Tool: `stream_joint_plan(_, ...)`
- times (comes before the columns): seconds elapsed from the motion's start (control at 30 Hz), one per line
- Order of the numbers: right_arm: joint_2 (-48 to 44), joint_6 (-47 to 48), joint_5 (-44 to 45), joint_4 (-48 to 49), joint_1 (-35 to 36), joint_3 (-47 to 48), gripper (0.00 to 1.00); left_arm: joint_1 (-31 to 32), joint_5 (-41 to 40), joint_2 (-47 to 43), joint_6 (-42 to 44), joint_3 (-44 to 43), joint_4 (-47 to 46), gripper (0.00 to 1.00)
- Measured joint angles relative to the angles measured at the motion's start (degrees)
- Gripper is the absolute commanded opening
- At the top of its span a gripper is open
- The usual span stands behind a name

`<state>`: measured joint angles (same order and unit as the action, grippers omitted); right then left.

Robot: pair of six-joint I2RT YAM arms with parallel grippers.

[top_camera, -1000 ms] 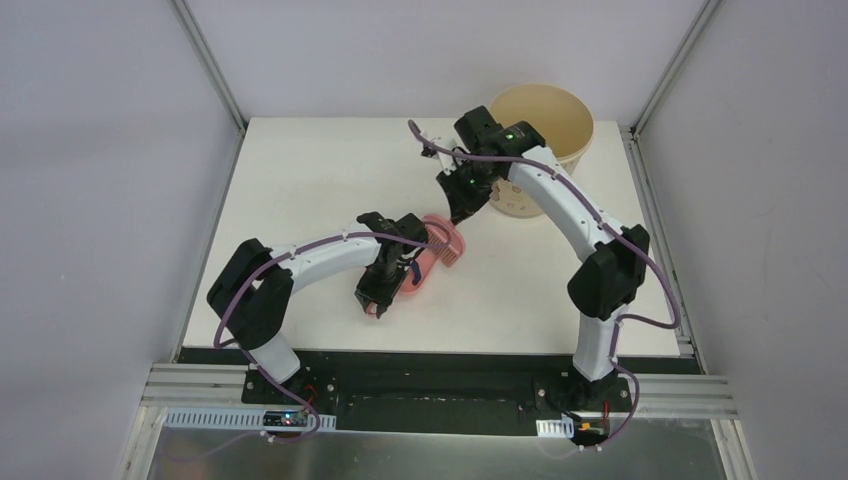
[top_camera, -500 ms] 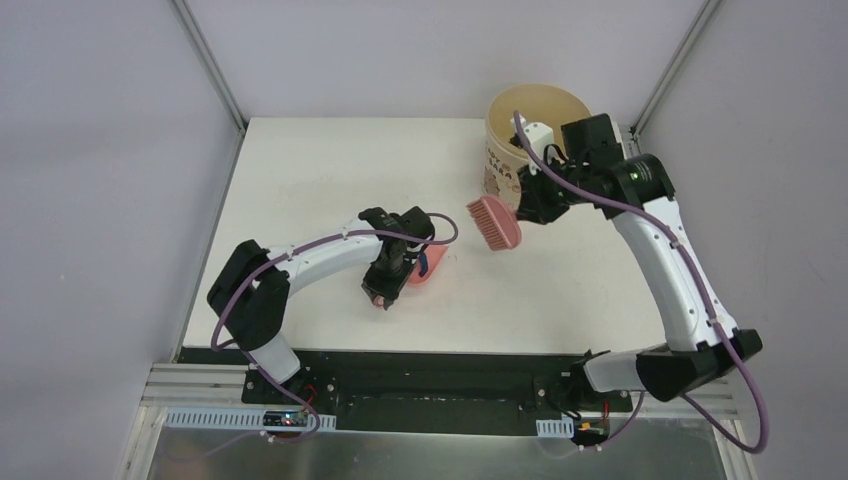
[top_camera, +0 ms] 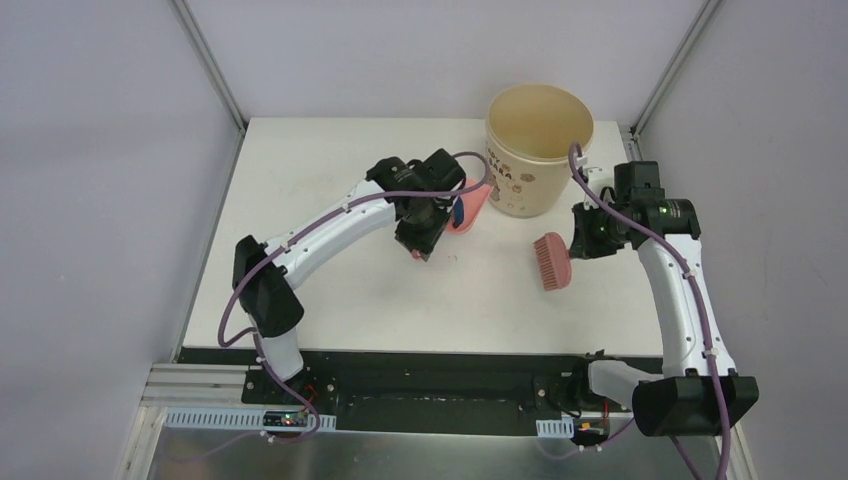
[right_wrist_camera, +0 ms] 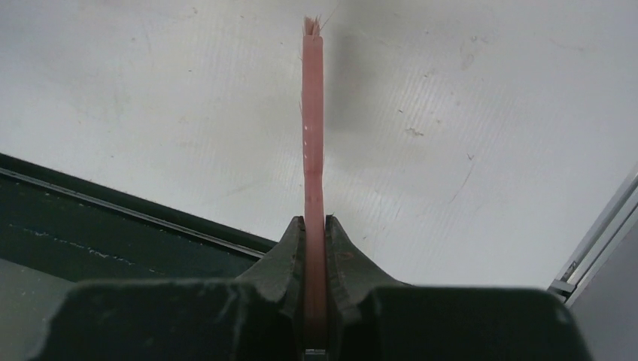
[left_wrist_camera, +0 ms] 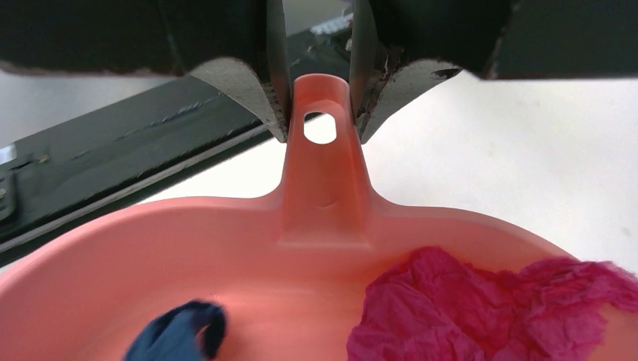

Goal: Sweep away the paper scraps from the table

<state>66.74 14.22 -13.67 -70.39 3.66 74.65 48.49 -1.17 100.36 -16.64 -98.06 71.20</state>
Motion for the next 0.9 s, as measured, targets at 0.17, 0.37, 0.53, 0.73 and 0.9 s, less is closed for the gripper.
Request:
stream_joint_plan(0.17, -0.3, -0.9, 2.4, 3.1, -3.8, -4.7, 0.0, 1.4, 0.1, 8.3, 1.1, -17.9, 3.8, 0.0)
stream_joint_plan(0.37, 1.2, -2.4, 3.5, 6.4, -6.8, -7.7, 0.0, 2.6, 3.4, 17.6, 1.3, -36.2, 6.1, 0.0)
stream_joint_plan(0.53, 2.1, -4.1, 2.1, 8.9, -7.9, -10.1, 0.0, 2.9, 7.6, 25.3, 1.1, -49.8, 6.2, 0.0)
stream_joint_plan(0.73, 2.1, -5.0, -0.1, 10.1, -9.3, -11.7, 0.0, 2.6, 12.8, 28.0, -0.2, -51.4, -1.3, 0.0)
stream_joint_plan(0.9, 2.0, -5.4, -1.1, 10.9, -10.0, -11.9, 0.0, -0.2, 22.9, 30.2, -6.7, -51.5, -13.8, 0.0)
